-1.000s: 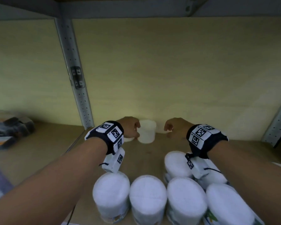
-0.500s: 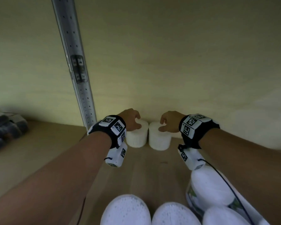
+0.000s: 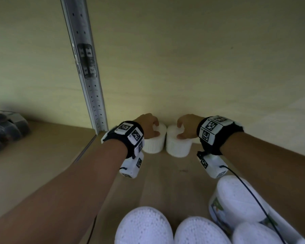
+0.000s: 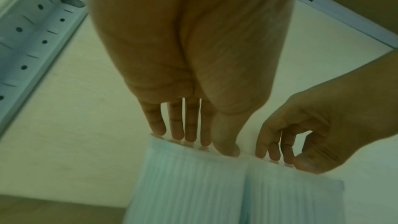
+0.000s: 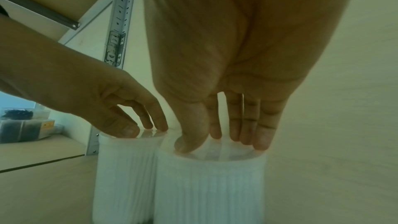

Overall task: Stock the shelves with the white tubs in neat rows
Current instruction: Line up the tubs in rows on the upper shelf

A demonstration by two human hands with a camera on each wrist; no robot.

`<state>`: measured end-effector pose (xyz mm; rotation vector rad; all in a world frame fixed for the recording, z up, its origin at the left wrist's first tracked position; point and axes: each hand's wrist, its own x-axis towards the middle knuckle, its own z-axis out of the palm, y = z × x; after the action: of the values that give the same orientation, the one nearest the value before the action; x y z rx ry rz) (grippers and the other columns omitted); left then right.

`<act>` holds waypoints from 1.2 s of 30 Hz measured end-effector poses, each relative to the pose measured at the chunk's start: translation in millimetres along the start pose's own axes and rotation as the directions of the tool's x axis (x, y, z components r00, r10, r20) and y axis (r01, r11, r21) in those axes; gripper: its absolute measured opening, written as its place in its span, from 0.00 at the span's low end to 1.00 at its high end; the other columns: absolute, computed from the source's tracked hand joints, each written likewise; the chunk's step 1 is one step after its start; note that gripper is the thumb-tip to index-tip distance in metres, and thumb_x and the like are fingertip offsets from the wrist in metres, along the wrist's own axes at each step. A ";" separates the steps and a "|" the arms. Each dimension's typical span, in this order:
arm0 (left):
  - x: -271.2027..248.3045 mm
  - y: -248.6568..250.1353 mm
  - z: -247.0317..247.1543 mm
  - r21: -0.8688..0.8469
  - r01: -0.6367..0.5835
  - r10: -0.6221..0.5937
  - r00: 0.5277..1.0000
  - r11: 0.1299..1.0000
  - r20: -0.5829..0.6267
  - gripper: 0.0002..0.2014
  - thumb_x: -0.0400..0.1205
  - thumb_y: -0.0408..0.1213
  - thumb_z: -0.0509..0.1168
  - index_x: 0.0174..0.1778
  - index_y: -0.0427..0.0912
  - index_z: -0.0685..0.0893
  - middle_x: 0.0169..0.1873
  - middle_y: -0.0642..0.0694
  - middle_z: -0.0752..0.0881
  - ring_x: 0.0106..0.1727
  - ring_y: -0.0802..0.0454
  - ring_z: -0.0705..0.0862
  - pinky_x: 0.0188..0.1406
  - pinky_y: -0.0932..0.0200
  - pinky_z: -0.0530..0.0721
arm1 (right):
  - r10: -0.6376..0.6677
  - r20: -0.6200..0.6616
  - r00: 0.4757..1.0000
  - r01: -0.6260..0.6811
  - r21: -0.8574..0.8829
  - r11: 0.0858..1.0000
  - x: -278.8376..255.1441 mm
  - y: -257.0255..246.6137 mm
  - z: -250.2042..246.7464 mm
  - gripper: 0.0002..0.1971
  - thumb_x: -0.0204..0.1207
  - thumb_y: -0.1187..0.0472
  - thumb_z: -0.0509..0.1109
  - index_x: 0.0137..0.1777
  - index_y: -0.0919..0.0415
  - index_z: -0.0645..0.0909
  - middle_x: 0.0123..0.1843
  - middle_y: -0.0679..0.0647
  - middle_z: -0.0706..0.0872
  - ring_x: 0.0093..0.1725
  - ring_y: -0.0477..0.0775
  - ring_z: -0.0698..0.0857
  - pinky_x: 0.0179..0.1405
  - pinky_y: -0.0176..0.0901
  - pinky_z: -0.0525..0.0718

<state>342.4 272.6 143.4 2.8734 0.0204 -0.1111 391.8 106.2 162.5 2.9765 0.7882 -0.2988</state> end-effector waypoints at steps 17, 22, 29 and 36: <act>3.4 -0.2 4.5 0.009 0.006 -0.006 1.000 1.000 -0.015 0.26 0.83 0.45 0.65 0.75 0.39 0.71 0.74 0.40 0.70 0.74 0.43 0.72 0.70 0.55 0.70 | -0.078 -0.010 0.997 0.079 0.162 0.984 -5.5 8.3 -2.9 0.26 0.78 0.71 0.63 0.76 0.59 0.73 0.78 0.58 0.71 0.76 0.58 0.72 0.70 0.44 0.73; 3.5 1.1 4.3 0.011 0.013 -0.013 1.000 1.000 -0.015 0.26 0.82 0.45 0.65 0.75 0.39 0.71 0.73 0.41 0.70 0.74 0.43 0.72 0.70 0.54 0.70 | 0.010 -0.004 1.000 -0.010 0.044 0.999 0.2 3.8 1.4 0.31 0.80 0.46 0.67 0.76 0.64 0.71 0.75 0.60 0.75 0.71 0.60 0.77 0.67 0.48 0.76; 3.0 1.5 3.2 0.026 0.005 -0.005 1.000 1.000 -0.012 0.26 0.82 0.45 0.65 0.75 0.40 0.71 0.73 0.41 0.71 0.73 0.43 0.72 0.71 0.52 0.71 | 0.004 0.016 1.000 -0.004 0.021 1.000 1.0 3.2 1.9 0.31 0.79 0.47 0.68 0.77 0.64 0.70 0.76 0.60 0.73 0.72 0.60 0.76 0.70 0.48 0.75; 2.2 2.9 3.4 0.015 0.004 -0.004 1.000 1.000 -0.013 0.25 0.82 0.44 0.65 0.75 0.40 0.72 0.72 0.41 0.71 0.73 0.43 0.72 0.71 0.52 0.72 | -0.064 0.074 0.995 0.060 0.060 0.996 -2.9 5.9 -4.5 0.29 0.79 0.69 0.65 0.80 0.57 0.66 0.81 0.56 0.67 0.79 0.59 0.69 0.74 0.45 0.71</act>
<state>344.4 269.0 140.7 2.8896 0.0280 -0.0941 393.1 100.2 167.5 2.9776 0.8793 -0.4424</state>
